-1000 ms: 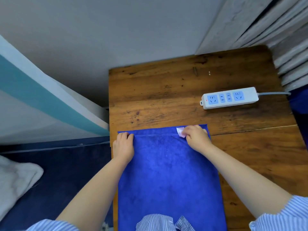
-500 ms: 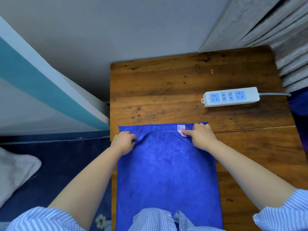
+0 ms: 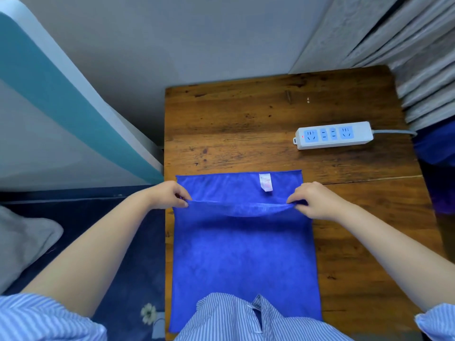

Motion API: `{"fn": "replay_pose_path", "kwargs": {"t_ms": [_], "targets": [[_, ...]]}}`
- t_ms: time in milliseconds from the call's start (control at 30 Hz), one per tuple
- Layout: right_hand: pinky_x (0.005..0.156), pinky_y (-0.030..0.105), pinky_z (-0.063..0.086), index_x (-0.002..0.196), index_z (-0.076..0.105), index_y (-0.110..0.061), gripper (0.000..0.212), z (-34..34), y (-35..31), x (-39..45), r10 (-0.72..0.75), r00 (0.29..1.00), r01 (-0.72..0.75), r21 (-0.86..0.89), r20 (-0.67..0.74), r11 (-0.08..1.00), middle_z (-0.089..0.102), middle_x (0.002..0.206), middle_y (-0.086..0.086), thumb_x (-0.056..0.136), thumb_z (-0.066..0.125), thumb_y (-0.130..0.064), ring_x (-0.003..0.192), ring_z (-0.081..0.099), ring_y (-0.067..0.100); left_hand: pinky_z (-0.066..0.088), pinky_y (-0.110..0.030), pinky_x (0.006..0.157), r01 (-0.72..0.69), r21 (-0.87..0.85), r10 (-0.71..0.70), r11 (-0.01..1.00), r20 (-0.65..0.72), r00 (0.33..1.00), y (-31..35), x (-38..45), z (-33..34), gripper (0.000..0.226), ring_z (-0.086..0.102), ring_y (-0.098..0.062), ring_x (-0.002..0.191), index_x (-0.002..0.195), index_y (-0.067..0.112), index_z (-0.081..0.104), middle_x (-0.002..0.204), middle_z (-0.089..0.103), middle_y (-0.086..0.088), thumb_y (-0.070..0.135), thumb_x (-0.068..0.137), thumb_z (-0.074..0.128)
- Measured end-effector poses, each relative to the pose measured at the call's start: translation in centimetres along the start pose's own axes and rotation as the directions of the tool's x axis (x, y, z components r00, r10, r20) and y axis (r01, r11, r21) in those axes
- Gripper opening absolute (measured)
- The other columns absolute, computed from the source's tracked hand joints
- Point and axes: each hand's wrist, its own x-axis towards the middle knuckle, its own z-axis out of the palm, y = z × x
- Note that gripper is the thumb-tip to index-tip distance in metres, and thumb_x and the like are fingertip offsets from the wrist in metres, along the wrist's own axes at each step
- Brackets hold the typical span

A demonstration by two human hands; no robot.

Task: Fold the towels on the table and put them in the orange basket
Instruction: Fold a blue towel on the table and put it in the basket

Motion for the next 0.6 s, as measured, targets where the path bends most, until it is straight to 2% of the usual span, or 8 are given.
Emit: {"fn": "replay_pose_path", "kwargs": {"t_ms": [100, 267, 433, 600], "targets": [[0.085, 0.022, 0.040, 0.106, 0.067, -0.010, 0.025, -1.8, 0.1, 0.1, 0.091, 0.987, -0.059, 0.225, -0.135, 0.973, 0.067, 0.108, 0.005, 0.084, 0.055, -0.006, 0.100, 0.058, 0.017, 0.041, -0.025, 0.081, -0.040, -0.190, 0.006, 0.981, -0.178, 0.984, 0.2, -0.3, -0.7, 0.017, 0.055, -0.013, 0.092, 0.100, 0.006, 0.069, 0.095, 0.061, 0.000, 0.008, 0.090, 0.056], [0.084, 0.027, 0.042, 0.110, 0.065, -0.006, 0.025, -3.0, 0.1, 2.8, 0.252, 0.935, -0.171, 0.307, -0.249, 0.936, 0.064, 0.110, 0.010, 0.087, 0.054, -0.006, 0.102, 0.056, 0.022, 0.039, -0.030, 0.077, 0.078, -0.131, -0.125, 0.988, -0.409, 0.904, 0.0, 1.3, -0.3, 0.021, 0.052, -0.022, 0.093, 0.100, 0.003, 0.065, 0.100, 0.061, -0.012, 0.015, 0.093, 0.049], [0.084, 0.027, 0.045, 0.115, 0.062, -0.008, 0.031, -1.6, 1.2, 5.5, 0.436, 0.897, -0.412, 0.220, -0.073, 0.884, 0.063, 0.114, 0.011, 0.086, 0.052, -0.003, 0.105, 0.057, 0.024, 0.043, -0.031, 0.075, 0.254, -0.014, -0.231, 0.967, -0.465, 0.854, -0.1, 2.7, 1.3, 0.022, 0.056, -0.028, 0.102, 0.108, 0.008, 0.062, 0.111, 0.062, -0.013, 0.017, 0.094, 0.048], [0.074, 0.029, 0.046, 0.105, 0.066, -0.008, 0.023, -0.7, 2.9, 6.2, 0.584, 0.808, -0.549, 0.257, -0.080, 0.795, 0.065, 0.105, 0.011, 0.089, 0.049, -0.010, 0.093, 0.058, 0.023, 0.042, -0.030, 0.065, 0.305, -0.037, -0.273, 0.951, -0.563, 0.780, -0.2, 3.8, 1.3, 0.016, 0.057, -0.027, 0.092, 0.098, 0.009, 0.061, 0.102, 0.063, -0.012, 0.016, 0.094, 0.047]]}}
